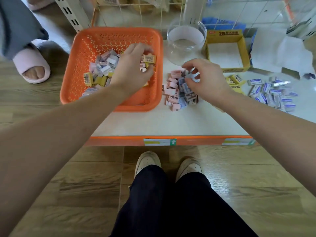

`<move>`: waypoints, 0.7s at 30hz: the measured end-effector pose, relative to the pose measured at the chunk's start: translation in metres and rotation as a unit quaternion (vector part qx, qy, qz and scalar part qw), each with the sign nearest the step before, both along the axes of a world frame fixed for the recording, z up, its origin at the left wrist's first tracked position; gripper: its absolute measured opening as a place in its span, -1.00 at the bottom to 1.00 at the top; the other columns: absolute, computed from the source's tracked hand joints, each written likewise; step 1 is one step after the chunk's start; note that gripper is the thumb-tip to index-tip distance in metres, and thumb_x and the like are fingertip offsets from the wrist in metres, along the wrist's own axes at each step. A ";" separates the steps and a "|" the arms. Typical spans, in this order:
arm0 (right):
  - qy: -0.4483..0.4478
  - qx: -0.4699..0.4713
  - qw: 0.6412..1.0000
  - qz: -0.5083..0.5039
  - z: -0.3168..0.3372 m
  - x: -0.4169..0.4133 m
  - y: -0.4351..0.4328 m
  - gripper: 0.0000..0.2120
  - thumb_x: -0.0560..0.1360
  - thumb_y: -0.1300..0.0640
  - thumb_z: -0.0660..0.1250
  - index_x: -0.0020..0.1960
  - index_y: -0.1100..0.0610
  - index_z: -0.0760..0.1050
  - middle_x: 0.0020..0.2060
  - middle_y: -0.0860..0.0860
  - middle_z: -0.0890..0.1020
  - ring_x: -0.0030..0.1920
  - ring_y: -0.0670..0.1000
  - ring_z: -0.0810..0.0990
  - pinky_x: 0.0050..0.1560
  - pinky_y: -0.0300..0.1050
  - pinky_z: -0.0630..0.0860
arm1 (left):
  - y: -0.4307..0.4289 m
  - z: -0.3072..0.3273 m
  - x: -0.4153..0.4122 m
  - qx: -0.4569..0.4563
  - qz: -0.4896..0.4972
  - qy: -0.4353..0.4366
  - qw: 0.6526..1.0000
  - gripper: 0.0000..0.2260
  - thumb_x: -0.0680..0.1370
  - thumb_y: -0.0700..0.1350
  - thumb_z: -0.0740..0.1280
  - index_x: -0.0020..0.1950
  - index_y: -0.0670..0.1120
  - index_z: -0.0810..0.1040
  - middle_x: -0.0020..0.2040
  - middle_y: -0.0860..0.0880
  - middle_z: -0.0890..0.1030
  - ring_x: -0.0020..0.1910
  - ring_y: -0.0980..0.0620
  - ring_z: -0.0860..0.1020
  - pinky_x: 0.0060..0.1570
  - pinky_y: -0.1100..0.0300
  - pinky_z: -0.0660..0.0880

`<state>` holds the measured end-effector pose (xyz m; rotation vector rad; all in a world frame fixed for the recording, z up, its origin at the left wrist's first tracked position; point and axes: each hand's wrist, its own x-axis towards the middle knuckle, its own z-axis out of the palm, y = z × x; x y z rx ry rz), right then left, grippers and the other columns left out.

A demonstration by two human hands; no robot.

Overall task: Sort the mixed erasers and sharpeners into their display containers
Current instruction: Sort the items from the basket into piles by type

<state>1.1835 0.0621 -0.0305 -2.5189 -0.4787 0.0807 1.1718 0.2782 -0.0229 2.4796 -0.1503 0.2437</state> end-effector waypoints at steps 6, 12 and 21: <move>-0.040 0.056 0.998 0.014 0.011 0.003 0.041 -0.76 0.47 0.23 0.31 0.12 0.13 0.57 -0.04 -0.03 0.53 -0.15 -0.12 0.46 -0.04 -0.41 0.36 | 0.057 -0.018 -0.018 0.023 0.066 0.060 0.996 -0.73 0.44 -0.24 0.34 0.14 -0.15 0.51 -0.05 -0.01 0.53 -0.12 0.07 0.47 -0.11 0.43 0.31; -0.050 0.046 0.994 0.084 0.001 0.005 0.085 -0.75 0.43 0.20 0.32 0.10 0.17 0.57 -0.05 0.04 0.53 -0.11 -0.06 0.49 0.02 -0.27 0.37 | 0.080 -0.031 -0.017 0.062 0.070 0.146 0.985 -0.70 0.44 -0.25 0.32 0.17 -0.13 0.49 0.03 -0.10 0.57 0.01 -0.08 0.53 0.04 0.10 0.46; -0.037 -0.261 0.955 0.135 -0.011 0.018 0.135 -0.58 0.45 0.05 0.33 0.30 0.01 0.41 0.23 0.08 0.49 0.27 0.15 0.41 0.17 0.01 0.33 | 0.095 -0.042 -0.007 0.107 0.116 0.151 0.976 -0.56 0.46 -0.24 0.34 0.33 -0.09 0.40 0.33 -0.17 0.32 0.33 -0.18 0.26 0.31 0.02 0.28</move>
